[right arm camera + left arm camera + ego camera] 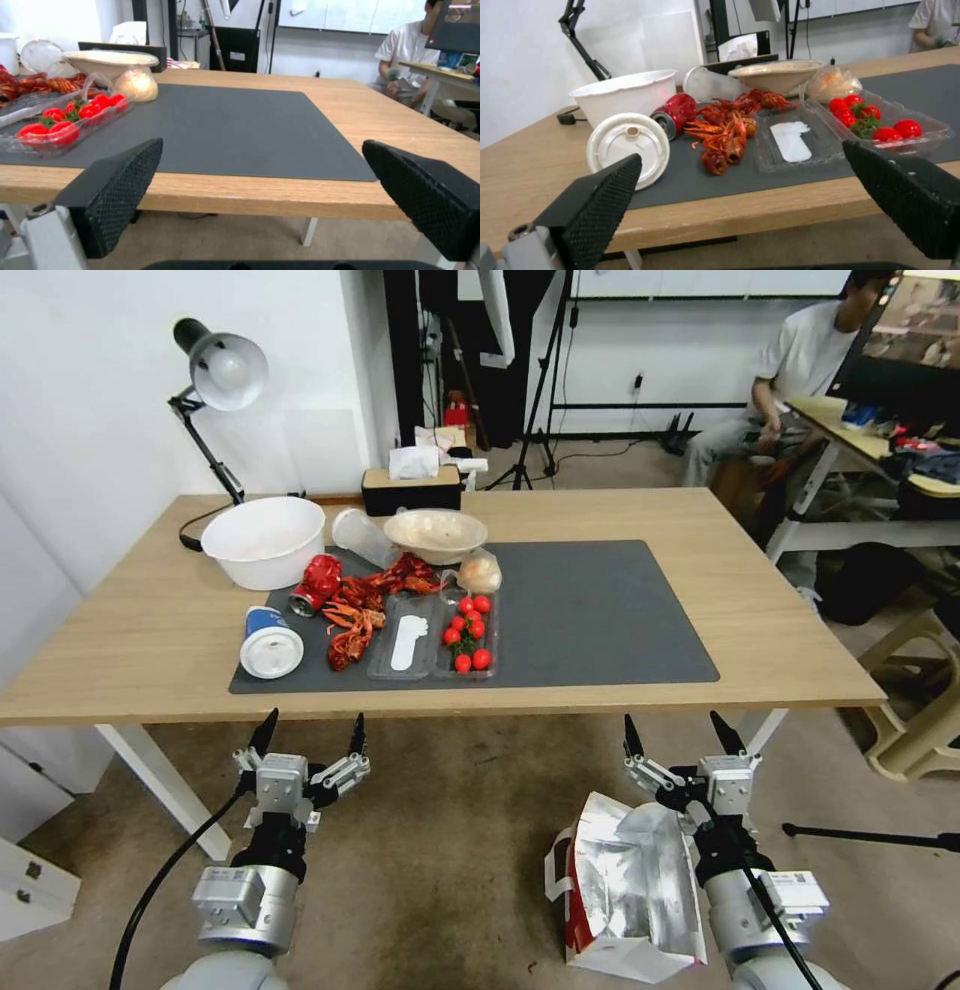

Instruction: Pick up the food delivery bag from the floor and place it on the table.

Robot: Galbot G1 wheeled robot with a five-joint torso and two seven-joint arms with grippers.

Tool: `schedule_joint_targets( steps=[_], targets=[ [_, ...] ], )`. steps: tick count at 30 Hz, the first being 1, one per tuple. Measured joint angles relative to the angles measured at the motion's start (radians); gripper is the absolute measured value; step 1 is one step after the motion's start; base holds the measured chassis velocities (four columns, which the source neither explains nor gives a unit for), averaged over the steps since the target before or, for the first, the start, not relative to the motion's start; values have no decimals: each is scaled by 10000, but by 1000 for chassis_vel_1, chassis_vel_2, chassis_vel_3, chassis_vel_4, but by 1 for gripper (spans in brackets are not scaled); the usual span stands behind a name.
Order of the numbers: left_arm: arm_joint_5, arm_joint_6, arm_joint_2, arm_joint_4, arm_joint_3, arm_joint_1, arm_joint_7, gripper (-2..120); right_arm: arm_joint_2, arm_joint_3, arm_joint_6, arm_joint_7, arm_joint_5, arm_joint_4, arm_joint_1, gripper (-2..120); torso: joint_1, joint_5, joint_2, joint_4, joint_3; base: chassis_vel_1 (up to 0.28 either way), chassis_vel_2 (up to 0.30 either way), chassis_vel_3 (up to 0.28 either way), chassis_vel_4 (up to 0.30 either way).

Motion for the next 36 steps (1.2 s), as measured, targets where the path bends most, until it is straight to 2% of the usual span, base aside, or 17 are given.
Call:
schedule_joint_targets(
  steps=[15,18,19,22,23,27,28,30,31,32,33,35,36],
  targets=[
    [-91,51,29,-1,32,-29,-71,100,-54,7,-191,1,56,35,51,100,0,1,0,-1,0,0,0,0,0],
    [-836,689,305,-160,356,-297,-689,100,-299,95,-1057,11,303,242,291,100,0,1,0,0,0,0,0,0,0],
    [-836,689,305,-160,356,-297,-689,100,-299,95,-1057,11,303,242,291,100,0,1,0,0,0,0,0,0,0],
    [-1820,1542,678,-371,789,-656,-1508,100,-591,195,-2120,29,605,491,579,100,1,0,-1,0,0,0,0,0,0],
    [-1820,1542,678,-371,789,-656,-1508,100,-591,195,-2120,29,605,491,579,100,1,0,-1,0,0,0,0,0,0],
    [-3342,2858,1242,-708,1449,-1206,-2765,100,-1028,338,-3692,57,1053,859,1004,100,0,0,0,0,0,0,0,0,0],
    [-3342,2858,1242,-708,1449,-1206,-2765,100,-1028,338,-3692,57,1053,859,1004,100,0,0,0,0,0,0,0,0,0],
    [-4060,3483,1518,-863,1759,-1470,-3364,100,-1281,526,-4158,24,1038,1078,1311,100,1,-3,0,3,0,0,0,0,0],
    [-4060,3483,1518,-863,1759,-1470,-3364,100,-1281,526,-4158,24,1038,1078,1311,100,1,-3,0,3,0,0,0,0,0],
    [-4390,3764,1637,-938,1905,-1589,-3634,100,-1318,547,-4223,-3,987,1123,1364,100,1,-3,0,3,0,0,0,0,0],
    [-4819,3484,1853,-958,2073,-1641,-3946,100,-1330,578,-4246,-31,905,1133,1376,100,1,1,0,-3,1,0,0,0,0],
    [-5096,3007,2023,-965,2175,-1583,-4130,100,-1330,591,-4236,-47,854,1134,1370,100,1,1,0,-2,1,0,0,0,0],
    [-5096,3007,2023,-965,2175,-1583,-4130,100,-1330,591,-4236,-47,854,1134,1370,100,1,1,0,-2,1,0,0,0,0]
  ],
)
